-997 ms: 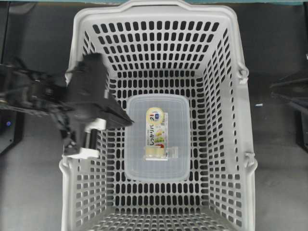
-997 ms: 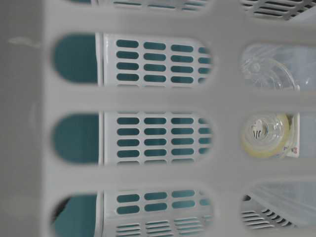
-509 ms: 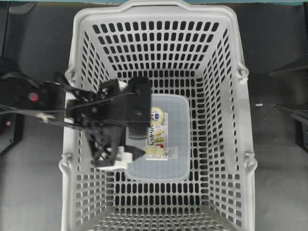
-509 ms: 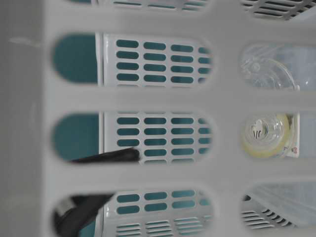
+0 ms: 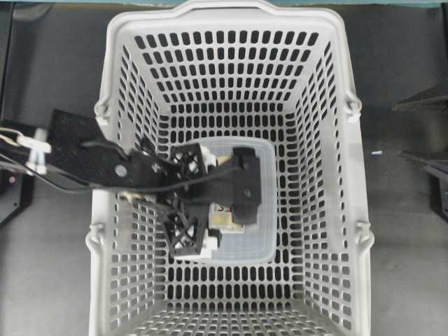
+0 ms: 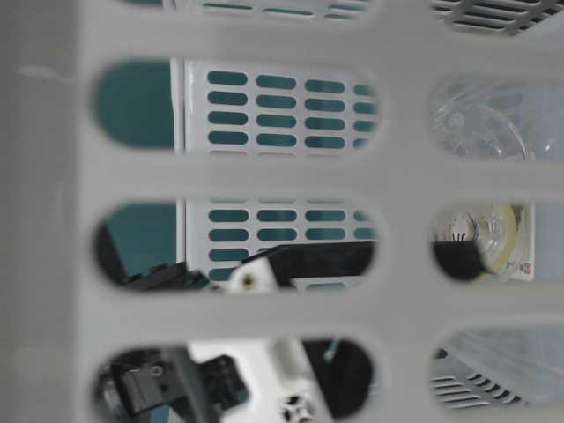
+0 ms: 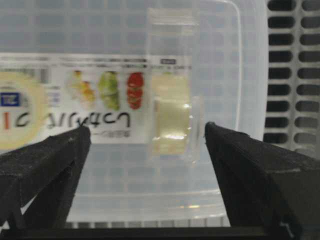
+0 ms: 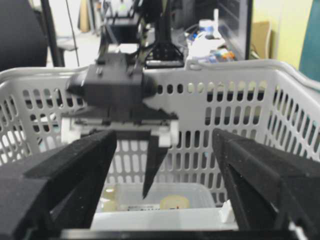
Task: Pick up the tape dispenser from the shopping basket with the left arm.
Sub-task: 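Lower the open left gripper around the packaged tape roll, then close the left gripper on the tape package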
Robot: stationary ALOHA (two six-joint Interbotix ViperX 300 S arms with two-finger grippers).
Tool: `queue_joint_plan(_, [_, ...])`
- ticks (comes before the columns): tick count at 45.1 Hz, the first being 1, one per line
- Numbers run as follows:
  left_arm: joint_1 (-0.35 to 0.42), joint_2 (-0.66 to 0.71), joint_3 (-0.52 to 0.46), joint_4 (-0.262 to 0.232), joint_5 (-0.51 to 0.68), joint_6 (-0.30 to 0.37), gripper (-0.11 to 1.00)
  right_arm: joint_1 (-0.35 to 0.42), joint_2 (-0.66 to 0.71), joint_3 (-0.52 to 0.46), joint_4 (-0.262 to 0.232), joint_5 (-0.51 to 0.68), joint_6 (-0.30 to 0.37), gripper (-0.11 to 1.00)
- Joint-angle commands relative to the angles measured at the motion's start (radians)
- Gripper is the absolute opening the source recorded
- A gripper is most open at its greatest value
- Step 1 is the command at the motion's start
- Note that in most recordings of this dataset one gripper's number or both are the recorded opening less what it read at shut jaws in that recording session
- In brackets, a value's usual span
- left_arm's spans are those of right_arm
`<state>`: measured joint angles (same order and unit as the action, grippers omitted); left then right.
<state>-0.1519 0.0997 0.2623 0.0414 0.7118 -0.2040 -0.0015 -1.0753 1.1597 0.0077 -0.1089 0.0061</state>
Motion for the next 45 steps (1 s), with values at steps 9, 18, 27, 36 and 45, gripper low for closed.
queue_joint_plan(9, [-0.009,0.009,-0.026,0.003,-0.037,-0.003,0.86,0.000,0.005,-0.005,0.003,-0.003,0.000,0.74])
queue_joint_plan(18, [-0.014,0.002,-0.037,0.003,-0.029,0.005,0.47,0.000,0.003,-0.002,0.003,-0.005,0.000,0.74])
queue_joint_plan(27, [-0.002,-0.063,-0.152,0.003,0.109,0.014,0.28,0.000,0.005,0.002,0.003,0.000,0.002,0.74])
queue_joint_plan(36, [0.009,-0.114,-0.350,0.003,0.362,0.015,0.28,0.000,0.005,0.002,0.003,0.003,0.009,0.74])
queue_joint_plan(45, [0.014,-0.121,-0.503,0.003,0.515,0.015,0.28,0.000,0.005,0.002,0.003,0.003,0.018,0.74])
